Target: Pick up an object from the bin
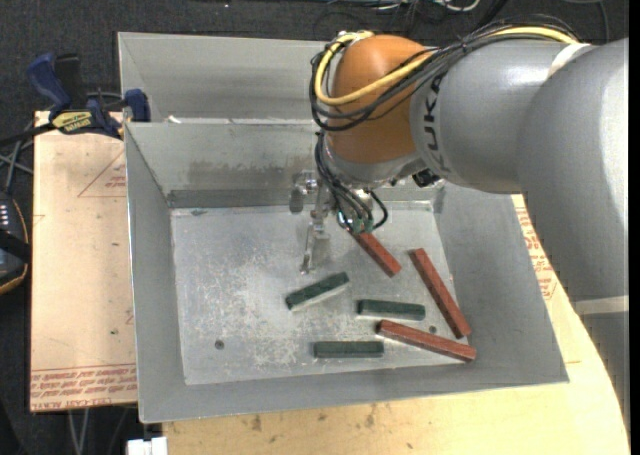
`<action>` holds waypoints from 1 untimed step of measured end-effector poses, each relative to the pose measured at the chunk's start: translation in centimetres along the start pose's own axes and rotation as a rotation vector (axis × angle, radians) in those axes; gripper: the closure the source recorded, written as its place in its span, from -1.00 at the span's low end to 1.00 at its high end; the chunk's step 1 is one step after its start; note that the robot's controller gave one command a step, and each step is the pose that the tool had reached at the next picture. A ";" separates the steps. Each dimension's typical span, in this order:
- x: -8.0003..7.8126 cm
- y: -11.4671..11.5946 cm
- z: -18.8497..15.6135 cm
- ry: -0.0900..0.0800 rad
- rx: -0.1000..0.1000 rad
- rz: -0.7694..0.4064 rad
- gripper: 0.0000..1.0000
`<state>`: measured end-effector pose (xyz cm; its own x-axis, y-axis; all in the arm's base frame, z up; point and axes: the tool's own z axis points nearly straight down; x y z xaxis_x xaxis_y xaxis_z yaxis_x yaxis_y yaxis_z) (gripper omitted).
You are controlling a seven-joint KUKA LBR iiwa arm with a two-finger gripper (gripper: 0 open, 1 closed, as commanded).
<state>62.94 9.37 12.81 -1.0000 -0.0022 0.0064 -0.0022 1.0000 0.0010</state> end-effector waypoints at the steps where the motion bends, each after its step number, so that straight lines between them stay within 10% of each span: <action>1: -0.2 0.0 -0.5 -0.008 -0.001 0.001 -1.00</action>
Offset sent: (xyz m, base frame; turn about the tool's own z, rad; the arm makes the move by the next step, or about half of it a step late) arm -0.0152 -0.0730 -0.0581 0.0505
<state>63.14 9.34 13.29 -1.0000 -0.0008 -0.0015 -0.0008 1.0000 0.0015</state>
